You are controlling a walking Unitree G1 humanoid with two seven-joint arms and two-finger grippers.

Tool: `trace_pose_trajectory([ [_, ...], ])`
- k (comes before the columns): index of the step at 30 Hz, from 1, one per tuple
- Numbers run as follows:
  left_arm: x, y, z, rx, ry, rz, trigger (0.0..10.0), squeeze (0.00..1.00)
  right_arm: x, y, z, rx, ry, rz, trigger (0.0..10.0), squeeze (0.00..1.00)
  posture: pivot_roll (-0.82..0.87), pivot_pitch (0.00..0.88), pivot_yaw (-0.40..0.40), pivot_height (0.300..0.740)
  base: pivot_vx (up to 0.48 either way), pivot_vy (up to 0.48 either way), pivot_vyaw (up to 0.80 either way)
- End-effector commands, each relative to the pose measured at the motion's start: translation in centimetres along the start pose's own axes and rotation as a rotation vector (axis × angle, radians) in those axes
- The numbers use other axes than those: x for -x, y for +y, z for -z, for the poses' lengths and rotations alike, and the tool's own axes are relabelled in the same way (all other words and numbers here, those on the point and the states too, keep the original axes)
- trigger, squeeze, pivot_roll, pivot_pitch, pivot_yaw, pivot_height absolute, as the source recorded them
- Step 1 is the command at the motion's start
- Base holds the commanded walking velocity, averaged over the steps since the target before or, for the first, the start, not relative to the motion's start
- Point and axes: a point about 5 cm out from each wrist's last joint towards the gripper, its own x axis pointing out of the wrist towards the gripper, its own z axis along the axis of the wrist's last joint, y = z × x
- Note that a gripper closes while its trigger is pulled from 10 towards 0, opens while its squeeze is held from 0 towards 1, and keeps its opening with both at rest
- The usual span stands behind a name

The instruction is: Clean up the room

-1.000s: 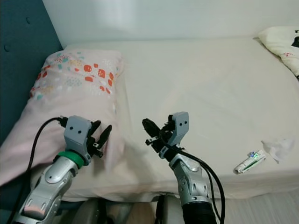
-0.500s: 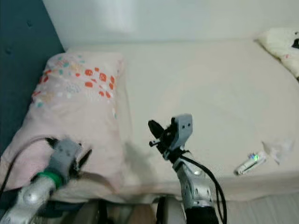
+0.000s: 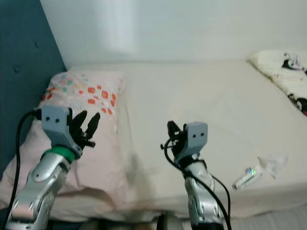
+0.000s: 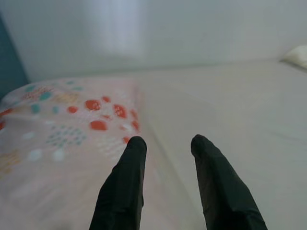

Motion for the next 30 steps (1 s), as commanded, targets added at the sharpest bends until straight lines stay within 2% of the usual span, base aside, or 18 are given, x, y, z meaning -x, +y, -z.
trace_pose_trajectory([
  [1, 0.1, 0.2, 0.8, -0.014, 0.042, -0.014, 10.0, 0.0, 0.5, -0.3, 0.5, 0.004, 0.023, 0.018, 10.0, 0.0, -0.09, 0.055, 0.047, 0.697, 0.0, 0.0, 0.0],
  [13, -0.9, -0.8, 2.0, -0.041, 0.071, 0.004, 10.0, 0.0, 0.7, -0.3, 1.6, 0.021, 0.049, 0.043, 10.0, 0.0, -0.09, 0.045, 0.052, 0.74, 0.0, 0.0, 0.0],
  [18, -0.7, -0.8, 4.5, -0.085, 0.154, 0.026, 10.0, 0.0, 1.1, -0.6, 2.7, 0.013, 0.098, 0.059, 10.0, 0.0, -0.1, 0.036, 0.054, 0.74, 0.0, 0.0, 0.0],
  [20, -0.6, -0.8, 5.1, -0.079, 0.181, 0.036, 10.0, 0.0, 1.3, -0.5, 3.2, 0.002, 0.118, 0.063, 10.0, 0.0, -0.1, 0.036, 0.053, 0.74, 0.0, 0.0, 0.0],
  [21, -0.4, -0.8, 6.2, -0.047, 0.243, 0.06, 10.0, 0.0, 1.7, -0.4, 4.3, -0.032, 0.163, 0.077, 10.0, 0.0, -0.1, 0.035, 0.053, 0.74, 0.0, 0.0, 0.0],
  [24, -0.1, -0.6, 7.1, -0.031, 0.266, 0.075, 10.0, 0.0, 2.4, 0.3, 5.6, -0.039, 0.204, 0.072, 10.0, 0.0, -0.1, 0.035, 0.053, 0.74, 0.0, 0.0, 0.0],
  [30, 0.1, -0.3, 7.8, -0.108, 0.281, 0.063, 10.0, 0.0, 2.5, 1.2, 6.1, -0.079, 0.221, 0.069, 10.0, 0.0, -0.13, 0.037, 0.063, 0.74, 0.0, 0.0, 0.0],
])
